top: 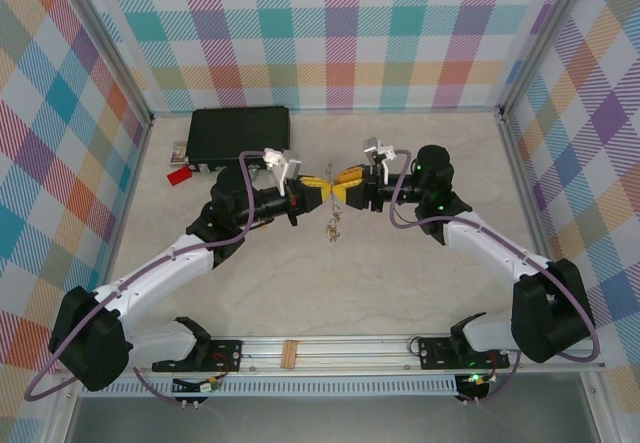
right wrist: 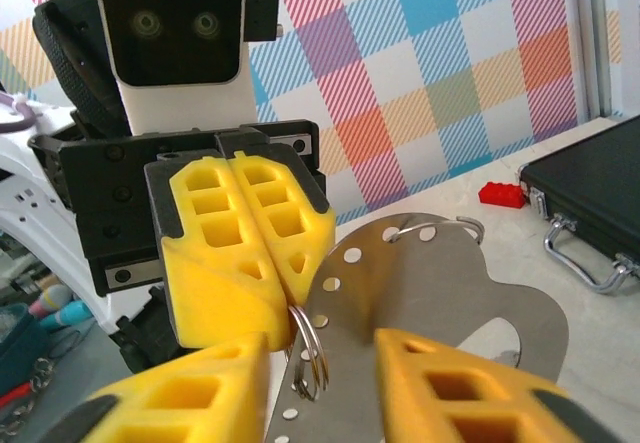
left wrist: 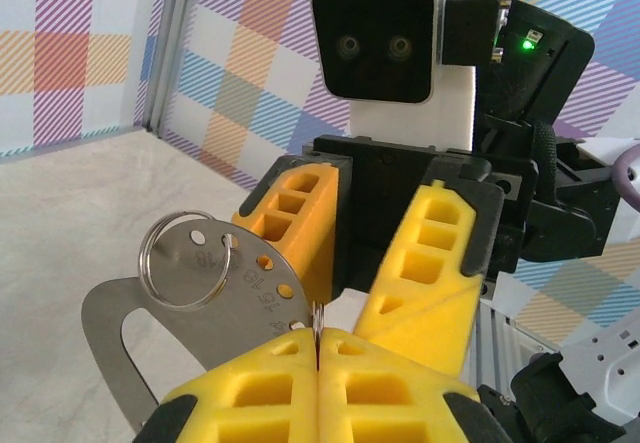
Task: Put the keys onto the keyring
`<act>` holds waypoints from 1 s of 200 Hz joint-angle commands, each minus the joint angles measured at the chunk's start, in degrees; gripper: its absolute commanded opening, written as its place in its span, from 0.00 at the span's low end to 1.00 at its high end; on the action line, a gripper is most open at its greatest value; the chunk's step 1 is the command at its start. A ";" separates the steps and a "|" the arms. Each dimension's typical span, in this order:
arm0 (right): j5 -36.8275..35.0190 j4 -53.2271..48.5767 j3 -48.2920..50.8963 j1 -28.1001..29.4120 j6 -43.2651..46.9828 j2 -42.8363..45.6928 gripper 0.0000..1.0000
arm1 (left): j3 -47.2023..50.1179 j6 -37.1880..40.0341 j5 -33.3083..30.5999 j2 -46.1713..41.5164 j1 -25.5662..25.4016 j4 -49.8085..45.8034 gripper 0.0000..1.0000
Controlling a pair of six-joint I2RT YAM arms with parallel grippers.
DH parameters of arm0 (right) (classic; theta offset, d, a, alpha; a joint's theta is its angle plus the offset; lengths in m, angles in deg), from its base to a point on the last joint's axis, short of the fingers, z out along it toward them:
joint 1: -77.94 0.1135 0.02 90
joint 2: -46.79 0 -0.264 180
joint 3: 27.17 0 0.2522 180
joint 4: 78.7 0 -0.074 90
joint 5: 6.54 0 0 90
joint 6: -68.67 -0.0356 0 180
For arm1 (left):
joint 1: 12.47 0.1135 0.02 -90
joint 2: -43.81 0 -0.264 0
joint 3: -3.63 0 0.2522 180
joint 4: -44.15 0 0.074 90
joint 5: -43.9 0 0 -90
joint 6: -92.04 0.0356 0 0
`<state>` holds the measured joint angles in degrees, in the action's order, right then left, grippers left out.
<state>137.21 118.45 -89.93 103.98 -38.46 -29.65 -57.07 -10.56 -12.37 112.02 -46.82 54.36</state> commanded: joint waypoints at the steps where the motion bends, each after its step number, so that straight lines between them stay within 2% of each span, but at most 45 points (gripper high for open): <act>1: -2.68 -0.56 -0.69 -0.33 0.30 1.47 0.42 | -0.61 -0.60 -0.57 -0.54 0.25 2.87 0.00; 25: -11.45 -2.35 2.48 -1.45 -0.45 4.77 0.44 | -0.15 -1.05 -1.08 -0.76 0.25 3.61 0.00; 75: -22.45 -2.99 8.11 -2.40 -1.56 11.42 0.43 | 0.30 -1.67 -1.48 -0.72 0.25 4.73 0.00; 129: -20.25 -4.20 7.90 -2.43 -0.97 11.20 0.43 | 0.78 -1.51 -3.14 -0.13 0.25 6.55 0.00; 180: -18.75 -4.51 7.23 -2.40 -1.06 10.13 0.44 | 4.82 3.60 -12.80 -0.44 -0.54 11.48 0.00; 200: -18.24 -4.72 7.12 -2.42 -1.10 9.67 0.45 | 4.89 7.02 -15.62 -0.85 -1.90 9.97 0.00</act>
<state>117.22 114.17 -82.06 101.62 -39.33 -19.31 -52.57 -8.59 -22.81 112.02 -47.30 60.74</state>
